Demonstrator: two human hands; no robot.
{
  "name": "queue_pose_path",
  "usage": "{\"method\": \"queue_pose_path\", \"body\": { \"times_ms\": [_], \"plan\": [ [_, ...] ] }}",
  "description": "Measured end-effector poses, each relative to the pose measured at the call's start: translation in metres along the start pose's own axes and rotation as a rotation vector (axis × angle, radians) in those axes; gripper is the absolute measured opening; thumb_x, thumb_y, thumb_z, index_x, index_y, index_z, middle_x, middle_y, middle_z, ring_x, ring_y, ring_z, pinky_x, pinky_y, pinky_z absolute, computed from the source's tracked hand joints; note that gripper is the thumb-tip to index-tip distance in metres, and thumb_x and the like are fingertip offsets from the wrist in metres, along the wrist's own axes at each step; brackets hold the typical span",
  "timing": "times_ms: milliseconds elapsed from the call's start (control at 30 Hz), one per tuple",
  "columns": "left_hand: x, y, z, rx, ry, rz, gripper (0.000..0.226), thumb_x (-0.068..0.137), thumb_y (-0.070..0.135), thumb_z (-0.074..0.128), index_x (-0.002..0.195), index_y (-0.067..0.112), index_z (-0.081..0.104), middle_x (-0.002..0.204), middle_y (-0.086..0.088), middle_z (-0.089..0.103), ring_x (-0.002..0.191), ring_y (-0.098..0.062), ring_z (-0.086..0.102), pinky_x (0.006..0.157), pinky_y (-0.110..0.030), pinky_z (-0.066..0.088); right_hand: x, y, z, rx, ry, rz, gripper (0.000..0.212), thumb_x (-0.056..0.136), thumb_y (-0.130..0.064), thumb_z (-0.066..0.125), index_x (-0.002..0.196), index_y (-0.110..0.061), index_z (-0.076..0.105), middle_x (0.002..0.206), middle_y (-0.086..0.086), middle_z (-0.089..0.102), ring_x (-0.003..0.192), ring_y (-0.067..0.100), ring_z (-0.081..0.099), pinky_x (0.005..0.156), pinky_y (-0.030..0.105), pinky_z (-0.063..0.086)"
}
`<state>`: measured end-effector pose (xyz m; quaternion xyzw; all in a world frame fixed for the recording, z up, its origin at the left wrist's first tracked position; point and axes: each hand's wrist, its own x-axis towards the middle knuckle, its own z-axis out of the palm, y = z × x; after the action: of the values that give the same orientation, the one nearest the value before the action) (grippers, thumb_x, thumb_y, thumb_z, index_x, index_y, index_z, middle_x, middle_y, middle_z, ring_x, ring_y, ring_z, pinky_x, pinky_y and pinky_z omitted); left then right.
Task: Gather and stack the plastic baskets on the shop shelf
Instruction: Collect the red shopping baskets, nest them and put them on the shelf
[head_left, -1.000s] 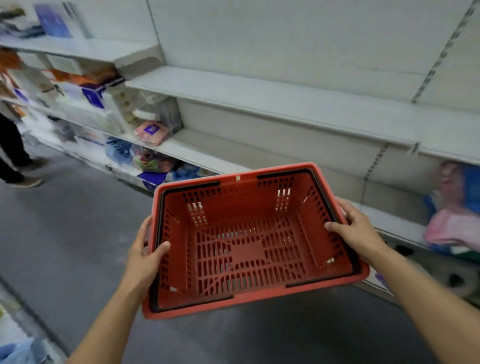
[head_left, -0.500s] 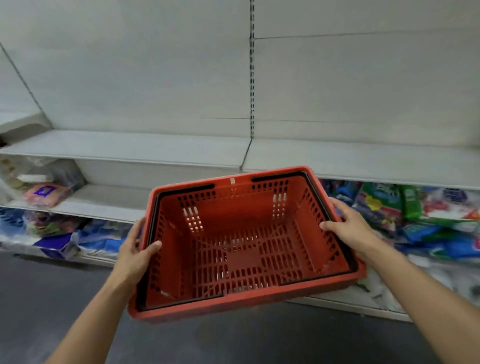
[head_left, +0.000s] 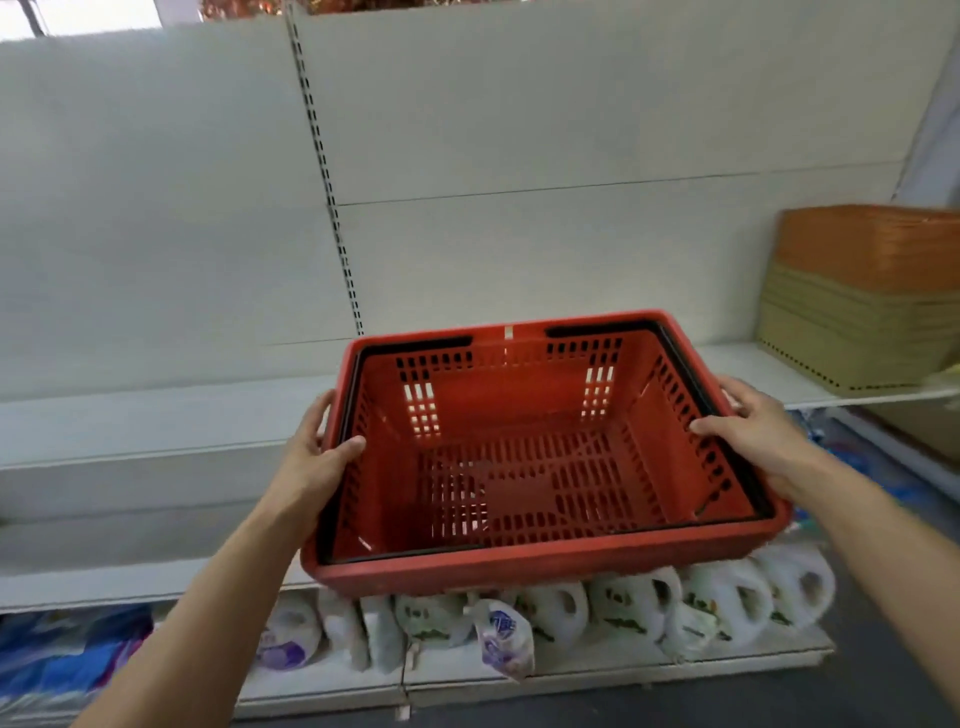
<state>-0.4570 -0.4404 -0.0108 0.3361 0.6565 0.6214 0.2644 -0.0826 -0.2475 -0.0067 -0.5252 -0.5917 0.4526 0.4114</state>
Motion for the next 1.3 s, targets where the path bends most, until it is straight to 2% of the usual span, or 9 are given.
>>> {"method": "queue_pose_path", "body": {
  "times_ms": [167,367,667,867,967,1033,1133,1200,1300],
  "plan": [
    [0.030,0.043,0.051,-0.003,-0.070,0.050,0.066,0.092,-0.002,0.054,0.145,0.032,0.034,0.094,-0.009,0.070,0.056,-0.010,0.071,0.047,-0.025,0.056,0.035,-0.021,-0.040,0.073,0.060,-0.015,0.068,0.078,0.011,0.060,0.132,-0.029,0.053,0.103,0.021,0.063,0.065,0.028,0.060,0.064,0.036,0.055],
    [0.069,0.074,0.118,-0.024,-0.109,0.055,0.069,0.092,0.001,0.056,0.148,0.031,0.030,0.096,-0.008,0.070,0.065,-0.015,0.074,0.051,-0.029,0.058,0.090,-0.049,-0.085,0.044,0.060,-0.034,0.062,0.082,0.012,0.056,0.120,-0.037,0.049,0.098,0.016,0.061,0.065,0.028,0.058,0.037,0.030,0.053],
    [0.119,0.082,0.212,-0.030,-0.012,-0.001,0.068,0.089,0.001,0.060,0.146,0.030,0.036,0.091,-0.009,0.070,0.064,-0.018,0.072,0.050,-0.028,0.057,0.205,-0.049,-0.129,-0.033,0.009,-0.027,0.065,0.078,0.007,0.062,0.132,-0.028,0.051,0.106,0.017,0.065,0.070,0.027,0.064,0.059,0.031,0.050],
    [0.159,0.088,0.238,0.040,0.018,-0.073,0.070,0.086,0.000,0.065,0.145,0.028,0.040,0.105,-0.019,0.067,0.079,-0.029,0.066,0.077,-0.040,0.054,0.243,-0.045,-0.135,-0.115,0.010,0.014,0.064,0.077,0.005,0.060,0.134,-0.022,0.050,0.102,0.011,0.063,0.069,0.025,0.061,0.054,0.025,0.045],
    [0.165,0.098,0.245,0.206,-0.049,-0.077,0.061,0.088,0.009,0.065,0.142,0.023,0.041,0.118,-0.010,0.061,0.094,-0.029,0.062,0.085,-0.040,0.051,0.262,-0.049,-0.130,-0.203,0.007,0.005,0.062,0.078,0.004,0.060,0.136,-0.016,0.049,0.106,0.011,0.061,0.076,0.025,0.058,0.056,0.025,0.042],
    [0.164,0.101,0.247,0.498,-0.040,0.082,0.049,0.087,0.033,0.062,0.133,0.020,0.048,0.124,-0.008,0.060,0.106,-0.029,0.061,0.093,-0.044,0.049,0.272,-0.051,-0.126,-0.242,-0.008,0.044,0.056,0.080,0.003,0.060,0.133,-0.012,0.049,0.102,0.012,0.057,0.075,0.024,0.056,0.053,0.024,0.040],
    [0.144,0.099,0.257,0.926,0.035,0.352,0.058,0.089,0.060,0.038,0.136,0.028,0.049,0.137,-0.004,0.052,0.127,-0.027,0.048,0.105,-0.050,0.038,0.282,-0.053,-0.123,-0.346,0.002,0.041,0.049,0.080,-0.002,0.064,0.127,-0.005,0.052,0.098,0.014,0.057,0.071,0.025,0.055,0.057,0.027,0.043],
    [0.113,0.094,0.268,1.034,-0.056,0.568,0.060,0.088,0.067,0.024,0.133,0.036,0.051,0.136,0.010,0.052,0.127,-0.014,0.046,0.107,-0.046,0.032,0.286,-0.054,-0.122,-0.410,0.048,0.020,0.052,0.080,-0.007,0.066,0.129,-0.004,0.050,0.108,0.018,0.058,0.089,0.031,0.059,0.071,0.031,0.045],
    [0.081,0.077,0.275,1.182,-0.154,0.763,0.061,0.084,0.075,0.032,0.124,0.039,0.059,0.121,0.017,0.063,0.118,-0.007,0.053,0.104,-0.040,0.034,0.285,-0.060,-0.120,-0.513,0.164,-0.172,0.052,0.085,-0.014,0.061,0.134,-0.004,0.046,0.134,0.021,0.052,0.119,0.036,0.052,0.093,0.037,0.041]
  ]
}}
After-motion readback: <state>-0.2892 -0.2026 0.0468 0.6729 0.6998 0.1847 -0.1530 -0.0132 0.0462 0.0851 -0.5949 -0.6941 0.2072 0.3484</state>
